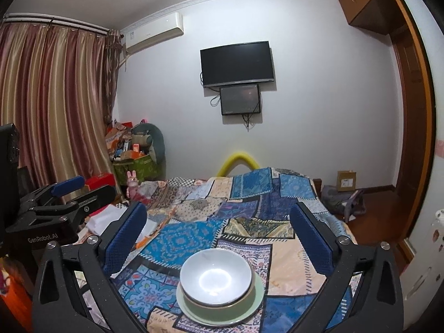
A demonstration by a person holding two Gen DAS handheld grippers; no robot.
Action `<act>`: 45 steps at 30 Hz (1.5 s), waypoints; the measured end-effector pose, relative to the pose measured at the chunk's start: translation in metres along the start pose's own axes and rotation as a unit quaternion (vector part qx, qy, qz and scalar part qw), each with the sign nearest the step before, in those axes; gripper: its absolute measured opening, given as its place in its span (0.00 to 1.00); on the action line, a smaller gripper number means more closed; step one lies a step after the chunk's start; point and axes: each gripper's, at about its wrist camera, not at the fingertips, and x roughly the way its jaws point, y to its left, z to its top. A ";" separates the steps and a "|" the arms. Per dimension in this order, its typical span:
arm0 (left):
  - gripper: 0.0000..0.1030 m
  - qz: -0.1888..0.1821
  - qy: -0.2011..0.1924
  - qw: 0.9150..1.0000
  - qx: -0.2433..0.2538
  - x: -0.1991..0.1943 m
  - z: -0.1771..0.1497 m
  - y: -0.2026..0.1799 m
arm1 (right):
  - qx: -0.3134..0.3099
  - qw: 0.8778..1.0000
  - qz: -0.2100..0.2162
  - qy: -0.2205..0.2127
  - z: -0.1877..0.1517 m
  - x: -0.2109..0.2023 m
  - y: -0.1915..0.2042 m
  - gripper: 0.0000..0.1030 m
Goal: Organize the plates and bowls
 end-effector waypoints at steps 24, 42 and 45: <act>1.00 -0.007 -0.006 1.000 -0.008 -0.002 -0.006 0.003 | -0.006 1.000 0.001 -0.003 -0.001 -0.006 0.003 1.00; 1.00 -0.017 -0.001 1.000 0.002 -0.002 -0.008 -0.004 | -0.007 1.000 -0.001 0.002 0.002 -0.003 0.003 1.00; 1.00 -0.017 -0.001 1.000 0.002 -0.002 -0.007 -0.005 | -0.006 1.000 0.000 0.003 0.003 -0.001 0.002 1.00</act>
